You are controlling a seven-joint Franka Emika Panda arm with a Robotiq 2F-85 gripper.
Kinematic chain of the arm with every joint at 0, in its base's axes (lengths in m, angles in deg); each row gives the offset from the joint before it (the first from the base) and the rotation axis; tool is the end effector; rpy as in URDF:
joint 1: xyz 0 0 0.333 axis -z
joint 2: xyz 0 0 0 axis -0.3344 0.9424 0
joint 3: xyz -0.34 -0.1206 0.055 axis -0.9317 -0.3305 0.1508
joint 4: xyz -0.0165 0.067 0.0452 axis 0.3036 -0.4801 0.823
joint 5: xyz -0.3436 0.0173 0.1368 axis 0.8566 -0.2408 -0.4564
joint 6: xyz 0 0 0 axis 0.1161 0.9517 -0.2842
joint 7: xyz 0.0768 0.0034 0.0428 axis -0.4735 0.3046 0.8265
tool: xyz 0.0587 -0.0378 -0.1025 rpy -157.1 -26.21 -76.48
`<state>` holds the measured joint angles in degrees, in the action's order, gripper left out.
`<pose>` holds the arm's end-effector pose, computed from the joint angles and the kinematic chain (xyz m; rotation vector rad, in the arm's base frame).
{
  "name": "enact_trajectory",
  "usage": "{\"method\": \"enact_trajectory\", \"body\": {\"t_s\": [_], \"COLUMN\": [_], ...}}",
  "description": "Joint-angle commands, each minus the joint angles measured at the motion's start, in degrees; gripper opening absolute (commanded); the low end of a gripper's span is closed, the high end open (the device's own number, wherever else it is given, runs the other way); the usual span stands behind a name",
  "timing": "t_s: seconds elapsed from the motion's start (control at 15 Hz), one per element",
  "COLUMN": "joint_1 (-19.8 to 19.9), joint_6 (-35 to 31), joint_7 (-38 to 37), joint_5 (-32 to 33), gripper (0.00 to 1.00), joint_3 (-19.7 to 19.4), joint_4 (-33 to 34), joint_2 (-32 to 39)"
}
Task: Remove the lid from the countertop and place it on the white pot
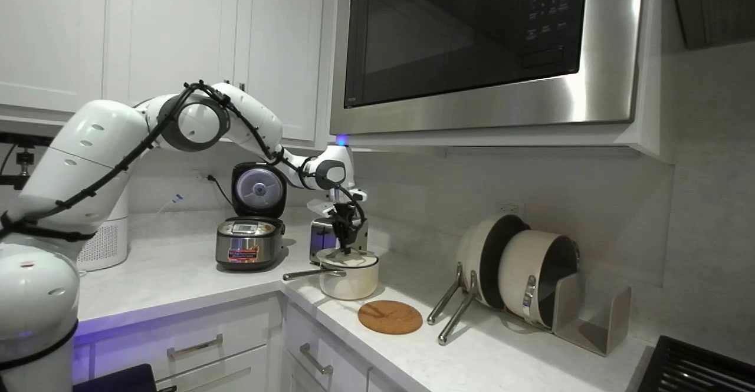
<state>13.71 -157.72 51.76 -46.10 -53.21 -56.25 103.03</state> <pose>0.6742 0.0989 0.4521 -3.1047 0.1820 -0.2902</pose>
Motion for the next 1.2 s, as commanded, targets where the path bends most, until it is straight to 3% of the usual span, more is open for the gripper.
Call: {"method": "enact_trajectory", "body": {"t_s": [0.0, 1.13], "joint_1": [-0.37, -0.98], "joint_6": [1.35, 0.21], "joint_7": [1.48, 1.12], "joint_5": [-0.82, 0.14], "gripper": [0.06, 0.06], "joint_3": [-0.44, -0.70], "joint_4": [3.19, 4.77], "joint_2": [0.82, 2.87]}}
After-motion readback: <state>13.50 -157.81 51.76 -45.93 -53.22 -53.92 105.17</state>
